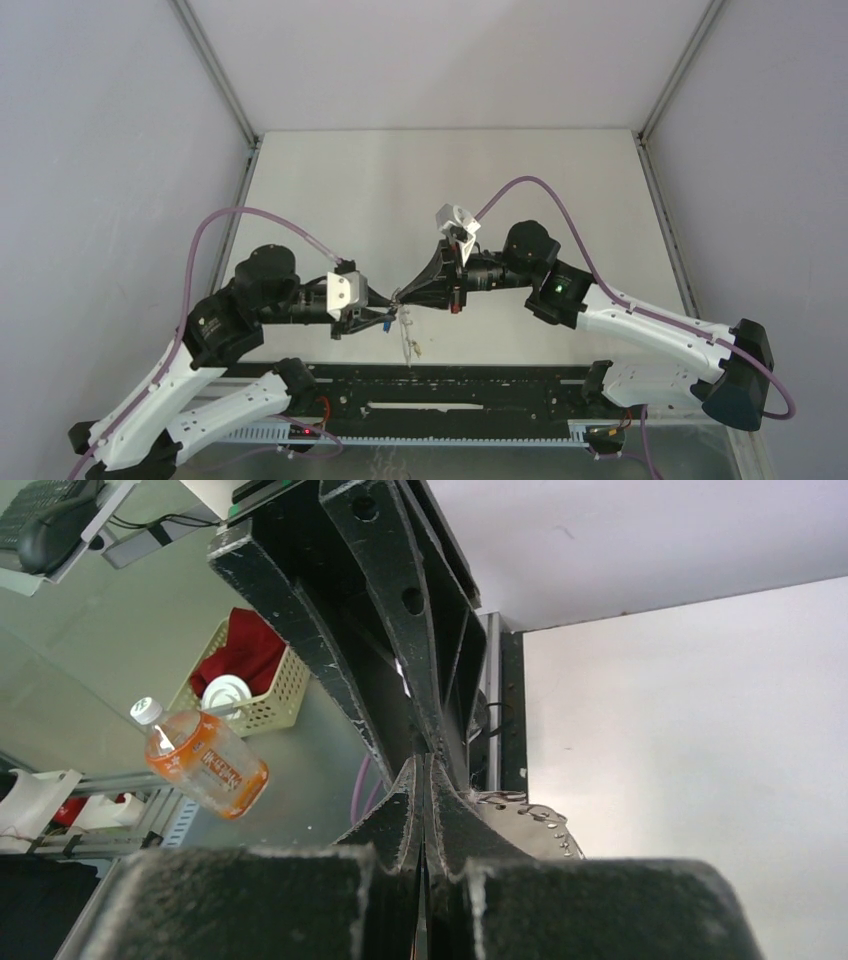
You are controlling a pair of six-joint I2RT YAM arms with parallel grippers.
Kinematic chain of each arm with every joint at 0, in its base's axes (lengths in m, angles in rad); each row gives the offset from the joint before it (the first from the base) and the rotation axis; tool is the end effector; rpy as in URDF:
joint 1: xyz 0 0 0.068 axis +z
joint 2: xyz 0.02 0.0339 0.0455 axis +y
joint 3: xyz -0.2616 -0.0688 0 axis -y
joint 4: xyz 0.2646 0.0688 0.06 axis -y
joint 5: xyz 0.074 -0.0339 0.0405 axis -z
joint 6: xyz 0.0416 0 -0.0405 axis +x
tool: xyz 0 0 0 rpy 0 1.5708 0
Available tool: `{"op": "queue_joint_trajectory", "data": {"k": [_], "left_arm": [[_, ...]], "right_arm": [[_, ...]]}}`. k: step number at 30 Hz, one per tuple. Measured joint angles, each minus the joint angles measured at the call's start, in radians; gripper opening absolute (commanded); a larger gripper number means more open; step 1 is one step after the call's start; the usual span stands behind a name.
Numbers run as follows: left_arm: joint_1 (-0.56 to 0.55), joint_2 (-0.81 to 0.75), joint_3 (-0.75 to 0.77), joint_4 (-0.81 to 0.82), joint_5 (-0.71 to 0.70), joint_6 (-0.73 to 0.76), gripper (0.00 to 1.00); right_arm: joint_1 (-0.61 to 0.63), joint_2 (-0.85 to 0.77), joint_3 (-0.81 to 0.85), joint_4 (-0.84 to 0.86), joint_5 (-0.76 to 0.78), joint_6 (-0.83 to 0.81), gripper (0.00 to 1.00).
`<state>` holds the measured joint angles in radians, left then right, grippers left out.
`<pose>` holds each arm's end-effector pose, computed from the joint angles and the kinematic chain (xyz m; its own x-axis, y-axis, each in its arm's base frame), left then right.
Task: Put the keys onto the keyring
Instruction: Adjust the key on the keyring.
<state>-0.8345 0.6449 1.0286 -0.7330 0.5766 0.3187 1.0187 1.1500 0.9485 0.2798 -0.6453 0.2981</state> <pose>0.0746 -0.1161 0.3882 0.0842 0.2983 -0.9508 0.9886 0.0947 0.1172 0.1315 0.2611 0.3665 -0.2529 0.0368 -0.9668 -0.9629 -0.1070 0.2478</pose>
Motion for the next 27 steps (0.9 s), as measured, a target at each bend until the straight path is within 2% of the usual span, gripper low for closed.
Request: {"op": "queue_joint_trajectory", "data": {"k": [6,16,20,22,25,27], "left_arm": [[0.0,0.019,0.0,0.003,0.014,-0.012,0.23],[0.004,0.031,0.001,0.002,0.014,-0.032,0.01],[0.006,0.034,0.001,-0.014,0.022,-0.035,0.0],[0.01,0.037,0.001,-0.025,0.029,-0.032,0.0],[0.012,0.045,0.009,-0.055,0.03,-0.01,0.0],[0.013,0.065,0.03,-0.097,0.029,0.026,0.0]], "right_arm": [[0.006,0.002,0.0,0.001,-0.019,-0.002,0.0],[0.02,0.003,0.0,-0.008,-0.018,-0.024,0.0],[0.029,0.003,0.0,-0.024,-0.017,-0.048,0.0],[0.031,0.003,0.0,-0.034,-0.017,-0.058,0.16],[0.03,0.003,0.011,-0.088,-0.022,-0.081,0.35],[0.021,0.002,0.034,-0.164,-0.022,-0.11,0.55]]}}
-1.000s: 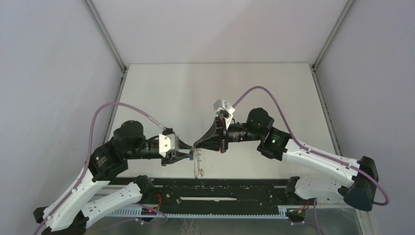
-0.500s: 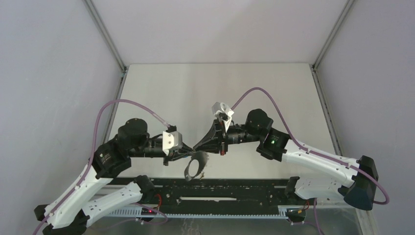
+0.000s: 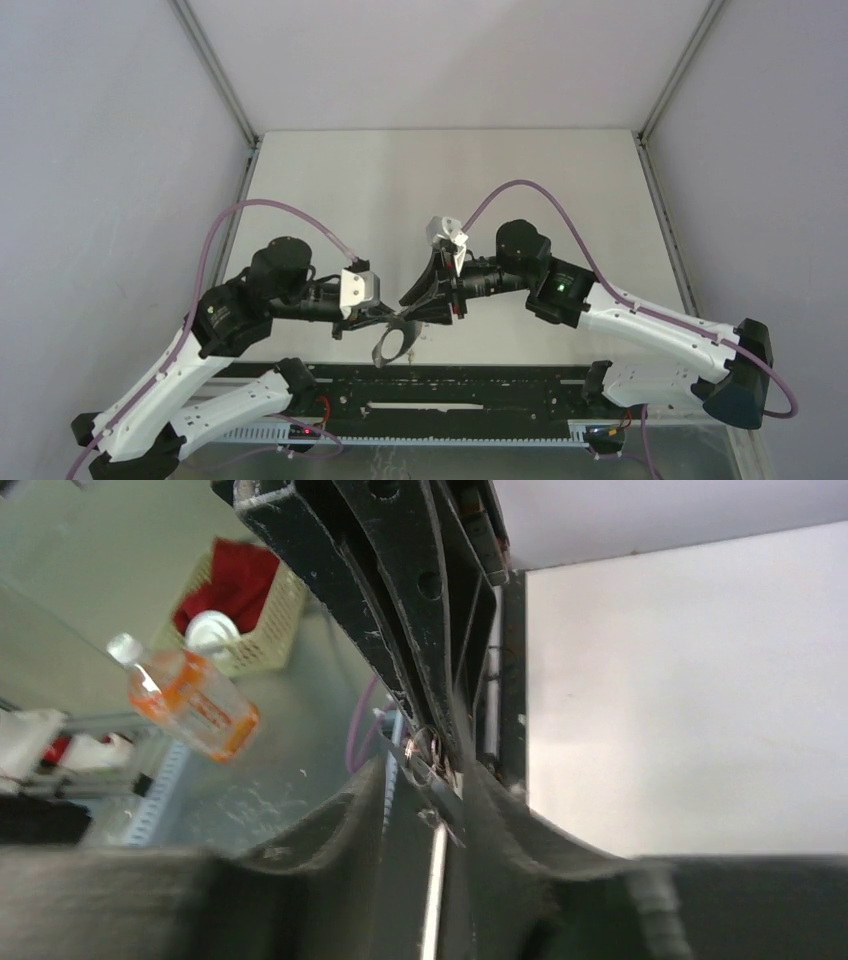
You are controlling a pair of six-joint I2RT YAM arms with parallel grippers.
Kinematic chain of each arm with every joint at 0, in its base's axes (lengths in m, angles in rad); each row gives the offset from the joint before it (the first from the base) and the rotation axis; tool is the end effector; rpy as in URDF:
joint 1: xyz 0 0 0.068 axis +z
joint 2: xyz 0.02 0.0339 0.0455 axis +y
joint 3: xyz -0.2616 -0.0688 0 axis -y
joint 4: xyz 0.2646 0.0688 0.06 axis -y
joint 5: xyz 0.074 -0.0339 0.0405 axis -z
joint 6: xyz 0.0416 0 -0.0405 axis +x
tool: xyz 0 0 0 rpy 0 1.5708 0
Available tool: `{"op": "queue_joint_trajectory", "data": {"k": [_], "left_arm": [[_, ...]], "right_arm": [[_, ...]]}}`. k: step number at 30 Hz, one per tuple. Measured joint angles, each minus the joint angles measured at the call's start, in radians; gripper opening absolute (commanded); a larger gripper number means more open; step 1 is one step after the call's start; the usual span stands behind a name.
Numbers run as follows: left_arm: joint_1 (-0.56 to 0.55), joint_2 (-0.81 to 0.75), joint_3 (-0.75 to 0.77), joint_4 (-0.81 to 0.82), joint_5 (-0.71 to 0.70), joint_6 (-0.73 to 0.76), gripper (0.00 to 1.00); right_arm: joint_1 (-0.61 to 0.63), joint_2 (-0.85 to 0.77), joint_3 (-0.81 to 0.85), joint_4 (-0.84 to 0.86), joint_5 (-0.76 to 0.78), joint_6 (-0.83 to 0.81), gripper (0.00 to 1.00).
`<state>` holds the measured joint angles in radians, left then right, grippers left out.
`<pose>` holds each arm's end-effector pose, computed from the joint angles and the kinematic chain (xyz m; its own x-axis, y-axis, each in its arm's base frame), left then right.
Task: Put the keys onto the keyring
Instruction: Adjust the key on the keyring.
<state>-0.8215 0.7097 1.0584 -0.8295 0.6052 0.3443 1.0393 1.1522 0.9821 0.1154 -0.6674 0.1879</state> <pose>0.0819 -0.1228 0.3807 0.0227 0.3832 -0.9234 0.9965 0.0653 0.0516 0.1253 0.2640 0.3610 -0.2122 -0.0715 -0.9746 -0.9677 -0.1235 0.2198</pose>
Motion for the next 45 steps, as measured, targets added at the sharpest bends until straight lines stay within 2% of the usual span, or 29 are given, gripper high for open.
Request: {"op": "queue_joint_trajectory", "data": {"k": [2,6,10,13,18,31,39,41,43,45], "left_arm": [[0.0,0.02,0.023,-0.035,-0.007,0.035,0.0],[0.0,0.046,0.051,-0.084,-0.034,0.114,0.0],[0.0,0.079,0.078,-0.12,-0.065,0.177,0.0],[-0.001,0.109,0.107,-0.125,-0.098,0.204,0.0],[-0.005,0.14,0.127,-0.122,-0.159,0.209,0.0],[-0.032,0.143,0.127,-0.12,-0.209,0.214,0.0],[-0.039,0.143,0.127,-0.121,-0.211,0.214,0.0],[-0.039,0.143,0.127,-0.121,-0.211,0.214,0.0],[-0.04,0.145,0.127,-0.127,-0.212,0.214,0.0],[-0.04,0.147,0.127,-0.128,-0.22,0.214,0.0]], "right_arm": [[-0.013,0.0,0.039,-0.088,0.002,-0.029,0.69],[-0.051,0.023,0.205,-0.321,0.014,-0.118,0.73],[-0.065,0.074,0.351,-0.458,0.021,-0.184,0.68],[-0.06,0.118,0.398,-0.532,0.018,-0.217,0.61],[-0.041,0.214,0.459,-0.653,0.02,-0.254,0.57],[-0.023,0.306,0.59,-0.76,0.071,-0.289,0.46],[-0.016,0.358,0.639,-0.831,0.071,-0.316,0.33],[-0.012,0.369,0.65,-0.854,0.067,-0.322,0.21],[-0.01,0.382,0.669,-0.876,0.067,-0.334,0.01],[-0.009,0.393,0.69,-0.901,0.063,-0.346,0.0]]}}
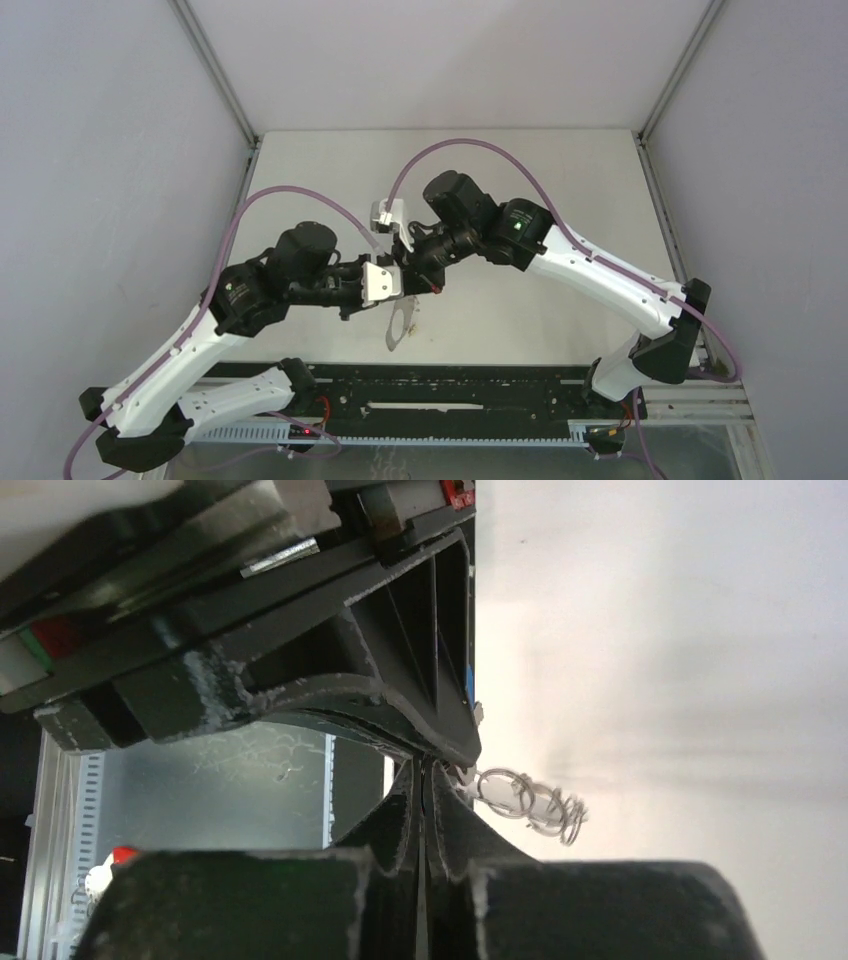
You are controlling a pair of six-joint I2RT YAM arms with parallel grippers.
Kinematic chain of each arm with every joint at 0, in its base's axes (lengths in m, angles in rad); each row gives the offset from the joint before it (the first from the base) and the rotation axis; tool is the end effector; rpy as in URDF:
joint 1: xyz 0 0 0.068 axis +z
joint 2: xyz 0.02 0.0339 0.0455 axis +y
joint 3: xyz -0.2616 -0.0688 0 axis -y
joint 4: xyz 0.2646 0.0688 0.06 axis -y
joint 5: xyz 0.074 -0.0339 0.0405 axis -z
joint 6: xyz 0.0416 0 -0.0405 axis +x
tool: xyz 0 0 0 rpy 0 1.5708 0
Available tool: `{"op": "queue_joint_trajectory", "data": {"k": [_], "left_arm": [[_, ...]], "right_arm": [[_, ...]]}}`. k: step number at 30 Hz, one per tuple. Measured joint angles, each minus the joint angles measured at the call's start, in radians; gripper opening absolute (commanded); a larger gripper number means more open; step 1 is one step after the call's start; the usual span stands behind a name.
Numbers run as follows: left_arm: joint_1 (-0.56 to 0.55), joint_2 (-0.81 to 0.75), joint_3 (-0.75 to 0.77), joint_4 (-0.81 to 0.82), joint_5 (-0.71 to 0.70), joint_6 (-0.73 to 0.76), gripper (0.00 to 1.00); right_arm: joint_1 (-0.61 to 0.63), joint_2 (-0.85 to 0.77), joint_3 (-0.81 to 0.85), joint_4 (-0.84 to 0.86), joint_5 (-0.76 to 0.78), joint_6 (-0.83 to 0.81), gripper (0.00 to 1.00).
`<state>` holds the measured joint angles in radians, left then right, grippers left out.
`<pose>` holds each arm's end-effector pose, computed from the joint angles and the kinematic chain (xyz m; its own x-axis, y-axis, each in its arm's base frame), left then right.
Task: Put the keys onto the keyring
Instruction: Adjust the key on the keyring.
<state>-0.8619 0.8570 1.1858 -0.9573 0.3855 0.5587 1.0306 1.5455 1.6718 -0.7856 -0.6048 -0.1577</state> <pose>0.0993 -0.1398 0.3873 0.1533 0.5758 -0.8031 0.9672 0.0791 0.2413 0.1617 0.3156 0.4016 -0.1640 -0.5247 -0.8353 -0.9745 -0.0453 0.2198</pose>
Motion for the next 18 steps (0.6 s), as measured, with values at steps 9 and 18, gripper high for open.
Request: {"op": "queue_joint_trajectory", "data": {"k": [9,18], "left_arm": [[-0.005,0.005,0.0,-0.014,-0.011,-0.003,0.21],[-0.009,-0.008,0.064,0.003,0.024,-0.019,0.43]], "right_arm": [[0.003,-0.103,-0.188,0.197,0.013,0.025,0.0],[-0.023,-0.388,-0.68,0.824,-0.021,0.19,0.0]]}}
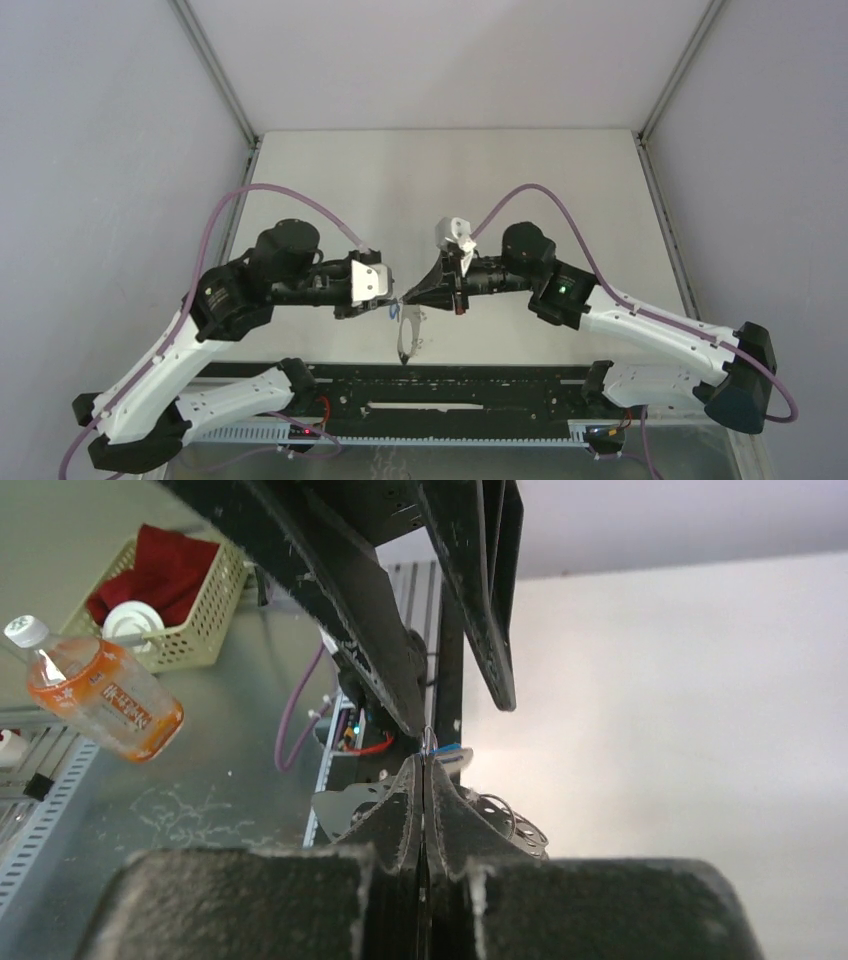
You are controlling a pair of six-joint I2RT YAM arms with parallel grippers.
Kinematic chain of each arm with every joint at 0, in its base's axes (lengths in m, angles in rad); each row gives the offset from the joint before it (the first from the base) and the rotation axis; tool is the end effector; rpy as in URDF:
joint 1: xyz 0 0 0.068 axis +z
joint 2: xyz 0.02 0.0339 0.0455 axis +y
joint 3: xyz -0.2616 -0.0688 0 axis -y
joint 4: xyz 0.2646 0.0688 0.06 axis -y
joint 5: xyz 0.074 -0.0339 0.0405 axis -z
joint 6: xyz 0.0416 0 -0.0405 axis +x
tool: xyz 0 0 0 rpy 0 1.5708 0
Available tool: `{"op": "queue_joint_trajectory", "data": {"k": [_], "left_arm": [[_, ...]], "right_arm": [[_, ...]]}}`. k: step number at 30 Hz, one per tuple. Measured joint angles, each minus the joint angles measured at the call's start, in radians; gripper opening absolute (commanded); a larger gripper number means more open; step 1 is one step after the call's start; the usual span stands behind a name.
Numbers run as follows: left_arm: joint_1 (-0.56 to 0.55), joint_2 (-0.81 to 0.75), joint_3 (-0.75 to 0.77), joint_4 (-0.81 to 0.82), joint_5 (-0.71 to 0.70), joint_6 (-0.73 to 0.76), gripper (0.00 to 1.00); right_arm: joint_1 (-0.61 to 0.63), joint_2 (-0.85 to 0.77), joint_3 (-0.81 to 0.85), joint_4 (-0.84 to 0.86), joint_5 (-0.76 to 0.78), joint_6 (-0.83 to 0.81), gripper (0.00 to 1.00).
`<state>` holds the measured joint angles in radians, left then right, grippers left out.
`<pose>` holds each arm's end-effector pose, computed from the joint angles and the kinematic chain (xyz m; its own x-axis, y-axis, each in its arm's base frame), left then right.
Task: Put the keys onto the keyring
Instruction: Adjust the key on the keyring.
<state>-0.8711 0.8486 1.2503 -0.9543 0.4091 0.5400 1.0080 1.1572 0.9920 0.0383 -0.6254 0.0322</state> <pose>0.0921 -0.1351 0.4096 0.1830 0.5150 -0.8374 0.9628 0.0781 0.2585 0.1355 0.2605 0.3551 -0.0995 -0.1089 -0.9891 -0.9928 -0.0551 0.1060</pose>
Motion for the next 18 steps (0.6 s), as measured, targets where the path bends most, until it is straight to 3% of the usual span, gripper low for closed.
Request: {"op": "queue_joint_trajectory", "data": {"k": [7,13,15,18], "left_arm": [[0.0,-0.044,0.014,0.014,0.024,0.01,0.44],[0.0,-0.052,0.036,0.033,0.023,0.038,0.4],[0.0,-0.05,0.056,0.041,0.02,0.045,0.42],[0.0,-0.046,0.103,0.047,0.02,0.055,0.56]], "right_arm": [[0.0,-0.071,-0.167,0.395,-0.005,0.105,0.0],[0.0,-0.073,-0.176,0.565,-0.008,0.152,0.0],[0.0,-0.073,-0.176,0.597,-0.008,0.159,0.0],[-0.001,-0.073,-0.176,0.621,-0.004,0.161,0.0]]}}
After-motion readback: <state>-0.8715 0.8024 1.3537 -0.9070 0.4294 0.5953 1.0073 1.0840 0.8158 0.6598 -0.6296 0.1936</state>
